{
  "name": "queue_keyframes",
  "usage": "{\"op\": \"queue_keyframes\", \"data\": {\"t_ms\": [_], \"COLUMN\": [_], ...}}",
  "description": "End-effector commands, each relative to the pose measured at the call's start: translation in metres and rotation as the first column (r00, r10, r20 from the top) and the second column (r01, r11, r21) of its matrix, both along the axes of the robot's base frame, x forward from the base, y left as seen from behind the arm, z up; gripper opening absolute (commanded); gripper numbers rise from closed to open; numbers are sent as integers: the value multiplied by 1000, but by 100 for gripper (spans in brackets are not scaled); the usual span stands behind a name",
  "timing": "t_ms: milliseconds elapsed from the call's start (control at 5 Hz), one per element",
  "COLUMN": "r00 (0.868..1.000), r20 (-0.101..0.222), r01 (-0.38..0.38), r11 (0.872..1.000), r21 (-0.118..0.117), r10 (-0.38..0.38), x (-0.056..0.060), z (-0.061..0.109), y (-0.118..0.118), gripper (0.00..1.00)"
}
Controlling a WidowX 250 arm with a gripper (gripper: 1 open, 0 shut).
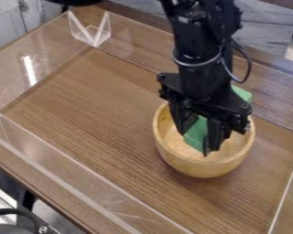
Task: Put the green block in the brown bowl
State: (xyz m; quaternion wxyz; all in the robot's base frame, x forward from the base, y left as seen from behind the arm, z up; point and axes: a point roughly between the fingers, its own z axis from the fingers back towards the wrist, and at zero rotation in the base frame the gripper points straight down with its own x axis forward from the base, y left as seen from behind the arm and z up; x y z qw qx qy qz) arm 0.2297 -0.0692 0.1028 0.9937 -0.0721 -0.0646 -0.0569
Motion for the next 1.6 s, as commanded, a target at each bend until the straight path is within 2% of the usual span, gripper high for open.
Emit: {"op": "queue_keyframes", "data": {"t_ms": [0, 1400], "r00": [999, 999], "r20": [35, 27], "r01": [-11, -22], "r11": [1000, 999], "r21": [-13, -36], "r10": [11, 23], "x": [9, 19], "z": [9, 9], "y": [2, 8], "gripper": [0, 0]}}
